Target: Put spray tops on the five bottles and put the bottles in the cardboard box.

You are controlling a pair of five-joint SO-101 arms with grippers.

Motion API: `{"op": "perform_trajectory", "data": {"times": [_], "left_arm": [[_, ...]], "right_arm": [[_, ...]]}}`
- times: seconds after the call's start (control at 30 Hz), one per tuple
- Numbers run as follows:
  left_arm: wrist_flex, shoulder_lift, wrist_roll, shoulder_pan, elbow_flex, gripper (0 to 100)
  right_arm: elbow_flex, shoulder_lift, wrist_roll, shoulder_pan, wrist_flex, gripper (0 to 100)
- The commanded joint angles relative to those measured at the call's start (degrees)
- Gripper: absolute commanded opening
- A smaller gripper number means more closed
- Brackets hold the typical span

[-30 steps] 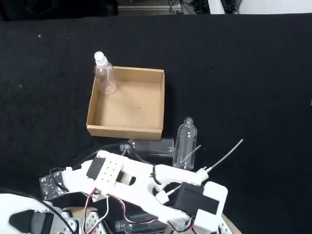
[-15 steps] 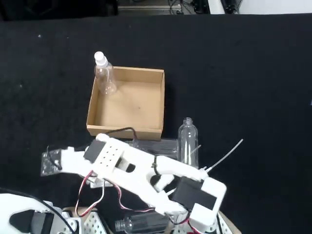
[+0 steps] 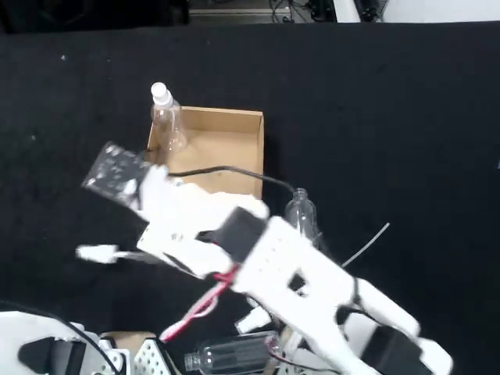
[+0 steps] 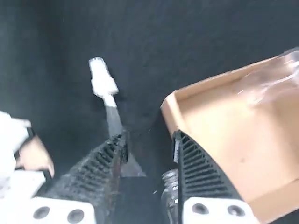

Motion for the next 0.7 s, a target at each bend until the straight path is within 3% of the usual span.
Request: {"op": "perform_trajectory", "data": {"times": [0.0,0.13,0.3,0.53,0.67], "left_arm": [[0.88,-10.11,1.67,0.22,2.07,3],[0.35,-10.55,1.67,0.66,6.20,3],[-7.21,-8.62,5.19,-0.40,10.07,3],[-8.88,-5.80,6.07,-1.01,9.89,3],[-9.32,-5.63,6.07,-0.92,9.89,3]], "right_arm": [[-1.71,-5.58,-0.79,1.85,0.09,12.7],[5.05,-3.47,-1.23,-1.05,-5.19,13.0],[7.43,5.32,-1.58,-4.75,-15.21,13.1],[-6.90,26.24,-6.15,-6.59,-18.20,13.4],[-14.46,35.65,-6.15,-9.76,-18.11,20.6]]}}
